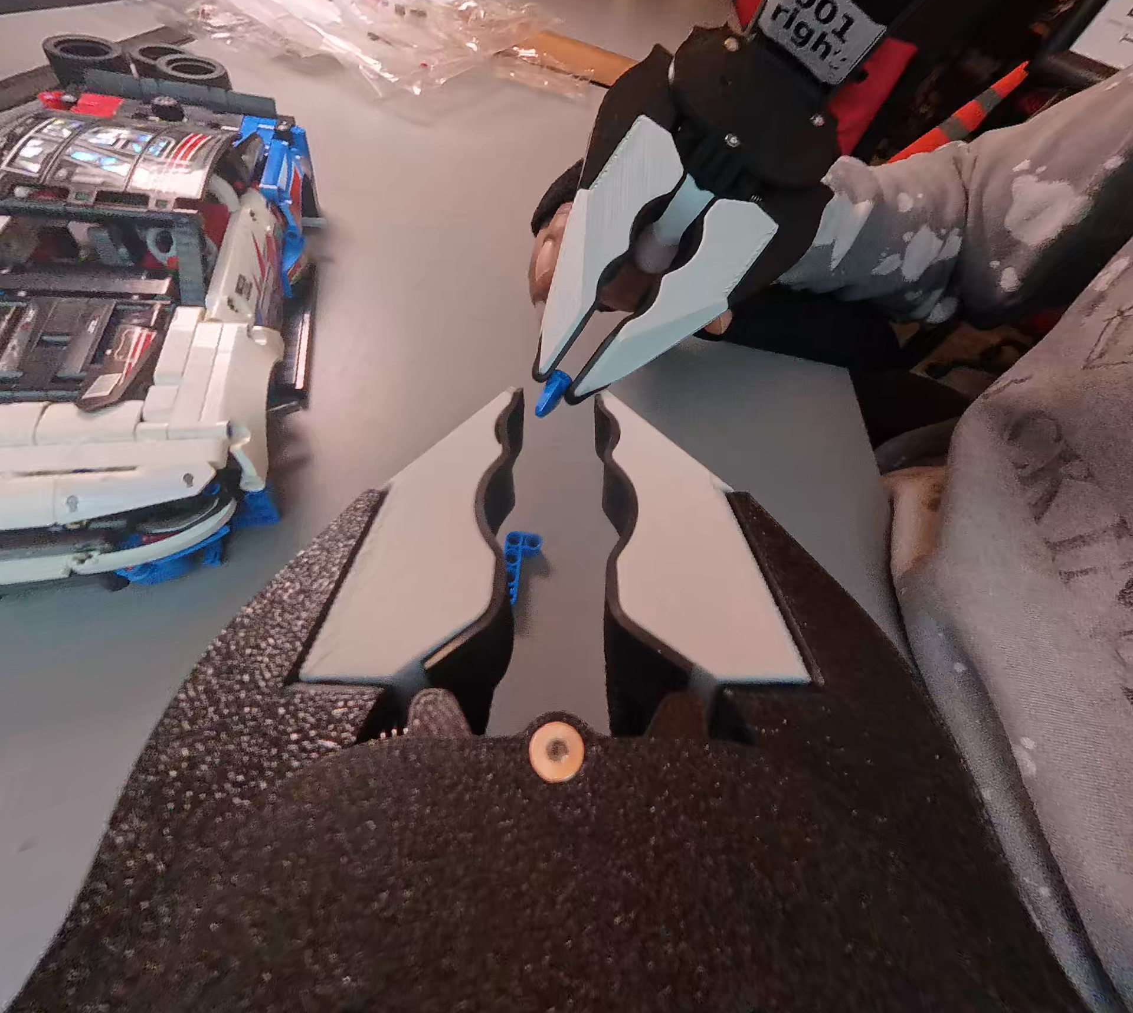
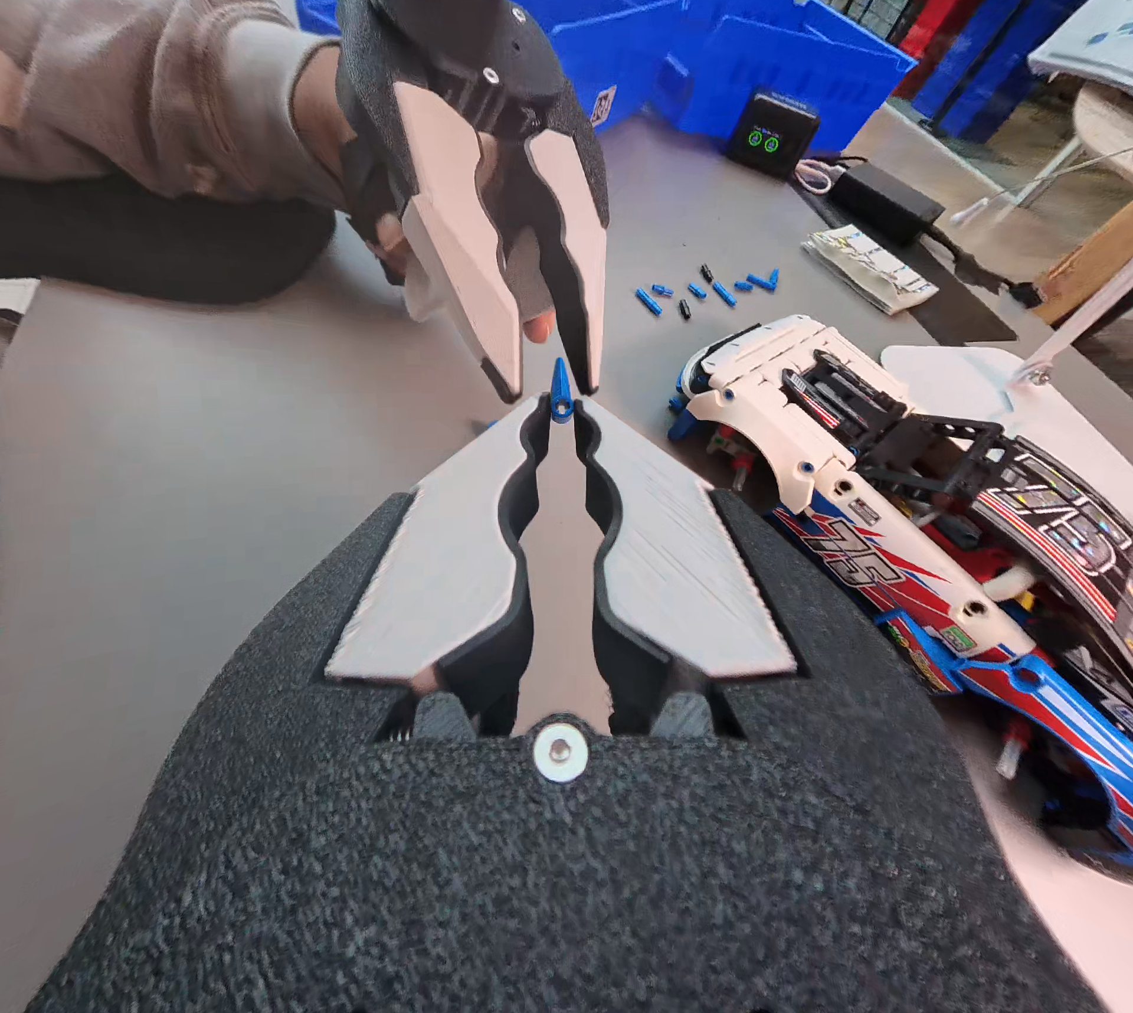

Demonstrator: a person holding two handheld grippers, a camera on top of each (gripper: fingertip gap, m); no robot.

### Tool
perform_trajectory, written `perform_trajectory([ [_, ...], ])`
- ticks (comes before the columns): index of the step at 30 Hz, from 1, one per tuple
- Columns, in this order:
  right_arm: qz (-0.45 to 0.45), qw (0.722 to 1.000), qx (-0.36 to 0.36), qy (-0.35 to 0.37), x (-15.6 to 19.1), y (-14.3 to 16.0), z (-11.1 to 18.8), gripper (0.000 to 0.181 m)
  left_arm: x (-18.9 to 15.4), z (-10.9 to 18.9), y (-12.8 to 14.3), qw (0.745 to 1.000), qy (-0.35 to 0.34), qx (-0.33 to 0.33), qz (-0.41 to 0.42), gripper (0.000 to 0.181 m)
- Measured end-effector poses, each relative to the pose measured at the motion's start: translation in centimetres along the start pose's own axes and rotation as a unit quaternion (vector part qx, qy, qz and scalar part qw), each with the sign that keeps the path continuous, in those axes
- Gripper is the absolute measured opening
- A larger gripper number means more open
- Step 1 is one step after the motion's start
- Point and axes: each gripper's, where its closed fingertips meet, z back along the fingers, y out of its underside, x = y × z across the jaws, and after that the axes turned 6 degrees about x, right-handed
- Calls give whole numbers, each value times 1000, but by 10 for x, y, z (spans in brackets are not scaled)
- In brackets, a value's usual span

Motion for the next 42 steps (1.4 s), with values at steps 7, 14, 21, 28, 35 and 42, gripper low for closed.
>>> perform_trajectory([
  [7, -7, 999, -36, -21, 4, -11, 9, 6, -11, 2, -11, 999, 19, -25, -10, 12],
  [14, -26, 995, -62, -76, 15, -16, 17, 6, -22, 5, -15, 998, 41, -33, -21, 5],
  [21, -48, 992, -90, 73, -42, -22, 34, 28, 47, 79, -48, 971, -223, -74, -53, 5],
  [28, -84, 982, -76, 148, -79, -11, 53, 34, 142, 306, 26, 776, -609, 149, 65, 5],
  [35, -80, 986, -76, 125, -72, -12, 56, 35, 162, 368, 152, 695, -615, 293, 233, 5],
  [42, -64, 992, -49, 94, -57, -6, 46, 33, 170, 362, 195, 667, -582, 369, 283, 8],
])
